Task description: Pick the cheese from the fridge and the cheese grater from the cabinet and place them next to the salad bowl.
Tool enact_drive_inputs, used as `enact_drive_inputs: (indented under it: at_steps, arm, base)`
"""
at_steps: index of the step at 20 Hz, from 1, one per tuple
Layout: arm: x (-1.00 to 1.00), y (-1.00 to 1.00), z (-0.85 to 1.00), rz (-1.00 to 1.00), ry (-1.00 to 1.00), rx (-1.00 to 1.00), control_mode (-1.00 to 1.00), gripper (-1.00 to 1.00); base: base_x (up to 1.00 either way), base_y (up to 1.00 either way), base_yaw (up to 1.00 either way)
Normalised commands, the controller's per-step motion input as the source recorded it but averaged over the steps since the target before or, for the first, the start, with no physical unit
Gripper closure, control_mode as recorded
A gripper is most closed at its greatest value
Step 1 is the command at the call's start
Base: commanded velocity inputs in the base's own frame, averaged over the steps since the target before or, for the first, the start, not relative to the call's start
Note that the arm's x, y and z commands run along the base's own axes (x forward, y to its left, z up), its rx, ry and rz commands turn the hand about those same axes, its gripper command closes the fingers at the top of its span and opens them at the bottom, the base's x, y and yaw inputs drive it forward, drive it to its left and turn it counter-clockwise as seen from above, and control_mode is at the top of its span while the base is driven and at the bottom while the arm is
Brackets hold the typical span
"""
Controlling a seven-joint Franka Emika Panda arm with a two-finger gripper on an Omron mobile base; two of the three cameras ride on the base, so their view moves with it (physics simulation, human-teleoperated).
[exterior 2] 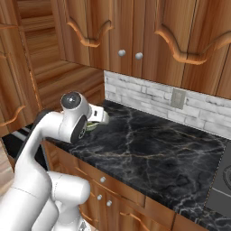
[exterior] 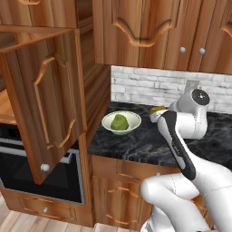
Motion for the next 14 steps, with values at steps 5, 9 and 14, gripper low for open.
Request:
enact_drive_inputs:
  at_steps: [5, 9, 14]
  arm:
    - [0.55, -0.27, -0.05, 0.05, 0.00, 0.00, -1.00, 1.00]
    - [0.47, -0.14, -0.10, 0.06, 0.00, 0.00, -1.00, 1.00]
    - [0.27, -0.03, -0.24, 0.05, 0.00, 0.00, -1.00, 1.00]
  base:
    - [0.00, 0.00, 0.00]
    - [0.00, 0.00, 0.00]
    - [0.00, 0.00, 0.00]
